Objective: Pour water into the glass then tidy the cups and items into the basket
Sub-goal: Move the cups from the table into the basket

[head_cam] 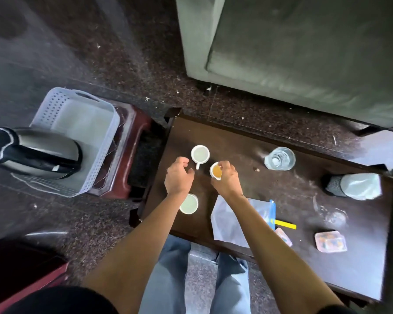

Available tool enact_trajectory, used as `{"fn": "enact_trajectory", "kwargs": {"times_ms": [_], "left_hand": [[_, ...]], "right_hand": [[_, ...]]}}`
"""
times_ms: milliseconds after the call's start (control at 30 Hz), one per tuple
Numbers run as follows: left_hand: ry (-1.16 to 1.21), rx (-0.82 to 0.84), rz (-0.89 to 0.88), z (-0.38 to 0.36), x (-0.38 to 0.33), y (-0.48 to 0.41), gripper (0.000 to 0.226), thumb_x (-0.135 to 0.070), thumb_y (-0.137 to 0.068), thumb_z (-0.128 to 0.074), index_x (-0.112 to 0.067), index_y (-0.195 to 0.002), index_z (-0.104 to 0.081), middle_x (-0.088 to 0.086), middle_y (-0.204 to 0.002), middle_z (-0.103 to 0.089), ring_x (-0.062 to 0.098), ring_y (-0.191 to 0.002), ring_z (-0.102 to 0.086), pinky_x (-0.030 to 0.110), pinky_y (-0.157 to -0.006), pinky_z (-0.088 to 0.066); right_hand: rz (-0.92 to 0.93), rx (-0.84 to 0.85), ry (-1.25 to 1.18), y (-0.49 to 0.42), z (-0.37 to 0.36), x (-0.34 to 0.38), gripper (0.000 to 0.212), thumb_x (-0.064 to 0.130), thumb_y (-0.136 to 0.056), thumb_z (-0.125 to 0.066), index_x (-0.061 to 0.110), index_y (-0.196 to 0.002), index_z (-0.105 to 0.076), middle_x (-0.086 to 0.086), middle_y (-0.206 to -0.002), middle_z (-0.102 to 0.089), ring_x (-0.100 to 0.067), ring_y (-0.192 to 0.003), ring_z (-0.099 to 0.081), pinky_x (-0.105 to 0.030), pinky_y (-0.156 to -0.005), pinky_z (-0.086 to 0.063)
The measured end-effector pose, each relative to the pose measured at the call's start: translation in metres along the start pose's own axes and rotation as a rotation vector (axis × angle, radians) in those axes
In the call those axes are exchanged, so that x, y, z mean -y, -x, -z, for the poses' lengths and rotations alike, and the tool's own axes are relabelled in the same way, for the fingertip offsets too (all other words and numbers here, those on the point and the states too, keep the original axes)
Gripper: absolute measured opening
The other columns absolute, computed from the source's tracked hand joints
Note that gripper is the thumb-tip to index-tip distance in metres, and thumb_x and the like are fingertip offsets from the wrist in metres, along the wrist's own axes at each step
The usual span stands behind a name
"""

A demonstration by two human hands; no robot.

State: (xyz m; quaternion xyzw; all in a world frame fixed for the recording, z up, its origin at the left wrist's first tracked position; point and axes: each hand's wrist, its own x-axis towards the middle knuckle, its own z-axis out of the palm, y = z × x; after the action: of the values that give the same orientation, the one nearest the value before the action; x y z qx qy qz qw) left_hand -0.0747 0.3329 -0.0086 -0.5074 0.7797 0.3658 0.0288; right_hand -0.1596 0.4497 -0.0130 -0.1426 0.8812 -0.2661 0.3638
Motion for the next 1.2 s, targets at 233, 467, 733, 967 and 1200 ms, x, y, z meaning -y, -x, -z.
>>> {"fn": "enact_trajectory", "kwargs": {"times_ms": [233, 467, 733, 967, 1200], "left_hand": [[0.023, 0.011, 0.044, 0.02, 0.038, -0.028, 0.033, -0.015, -0.084, -0.06, -0.02, -0.116, -0.059, -0.002, -0.114, -0.067, 0.02, -0.102, -0.064, 0.04, -0.081, -0.055], [0.047, 0.056, 0.102, 0.021, 0.054, -0.048, 0.033, -0.017, -0.085, -0.06, -0.023, -0.117, -0.057, -0.005, -0.117, -0.066, 0.019, -0.099, -0.065, 0.041, -0.086, -0.053], [0.048, 0.079, 0.116, 0.018, 0.066, -0.064, 0.033, -0.019, -0.085, -0.06, -0.024, -0.117, -0.057, -0.005, -0.116, -0.066, 0.02, -0.098, -0.066, 0.04, -0.086, -0.053], [0.123, 0.054, 0.135, 0.035, 0.08, -0.079, 0.034, -0.019, -0.086, -0.061, -0.024, -0.119, -0.055, -0.006, -0.116, -0.065, 0.018, -0.092, -0.066, 0.039, -0.083, -0.055], [0.314, -0.164, 0.162, 0.091, 0.096, -0.114, 0.03, -0.017, -0.087, -0.058, -0.018, -0.117, -0.058, -0.003, -0.115, -0.066, 0.009, -0.076, -0.062, 0.033, -0.084, -0.054]], "right_hand": [[0.025, -0.014, 0.264, -0.037, -0.033, 0.015, 0.07, 0.023, -0.078, -0.073, 0.009, -0.136, -0.037, -0.016, -0.129, -0.044, -0.036, -0.118, -0.043, -0.043, -0.104, -0.036], [0.059, -0.011, 0.431, -0.071, -0.056, 0.033, 0.089, 0.029, -0.079, -0.074, 0.019, -0.15, -0.021, -0.017, -0.144, -0.032, -0.036, -0.13, -0.037, -0.044, -0.11, -0.029], [0.02, 0.089, 0.516, -0.097, -0.077, 0.036, 0.079, 0.022, -0.087, -0.067, 0.034, -0.15, -0.02, -0.024, -0.155, -0.007, -0.042, -0.129, -0.035, -0.048, -0.107, -0.034], [0.016, 0.022, 0.483, -0.106, -0.094, 0.037, 0.054, -0.001, -0.084, -0.06, 0.026, -0.127, -0.041, -0.017, -0.121, -0.034, -0.04, -0.107, -0.043, -0.047, -0.081, -0.049], [0.123, -0.154, 0.298, -0.101, -0.102, 0.113, 0.058, 0.019, -0.077, -0.07, 0.026, -0.128, -0.044, -0.017, -0.12, -0.038, -0.041, -0.104, -0.044, -0.045, -0.085, -0.049]]}}
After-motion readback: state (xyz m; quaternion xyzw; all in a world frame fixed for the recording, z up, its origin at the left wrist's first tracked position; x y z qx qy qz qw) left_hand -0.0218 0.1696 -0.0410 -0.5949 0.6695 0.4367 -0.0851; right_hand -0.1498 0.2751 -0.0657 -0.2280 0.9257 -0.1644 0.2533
